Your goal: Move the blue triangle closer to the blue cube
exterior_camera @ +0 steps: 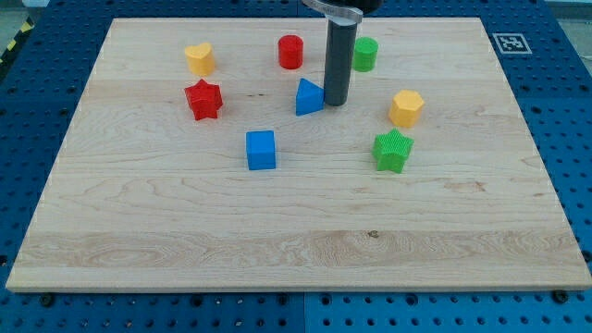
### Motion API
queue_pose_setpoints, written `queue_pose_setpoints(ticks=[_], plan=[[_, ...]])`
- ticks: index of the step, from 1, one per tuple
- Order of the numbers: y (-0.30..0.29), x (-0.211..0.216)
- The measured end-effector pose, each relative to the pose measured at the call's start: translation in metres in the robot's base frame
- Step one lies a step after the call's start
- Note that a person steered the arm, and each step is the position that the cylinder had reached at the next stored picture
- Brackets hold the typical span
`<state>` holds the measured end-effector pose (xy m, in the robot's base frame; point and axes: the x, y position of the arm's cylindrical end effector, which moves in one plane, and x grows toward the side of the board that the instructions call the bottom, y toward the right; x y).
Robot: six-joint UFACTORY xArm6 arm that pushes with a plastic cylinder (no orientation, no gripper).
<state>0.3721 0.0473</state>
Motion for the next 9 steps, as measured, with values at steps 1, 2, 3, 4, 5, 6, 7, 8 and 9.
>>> queue_pose_setpoints(ticks=[1, 2, 3, 4, 5, 6, 7, 8, 9], plan=[[0.002, -0.015], [-0.002, -0.025], [-0.022, -0.025], [-0.026, -0.018], [-0.026, 0.002], [-0.028, 0.016], [-0.032, 0.016], [-0.034, 0.014], [-0.039, 0.039]])
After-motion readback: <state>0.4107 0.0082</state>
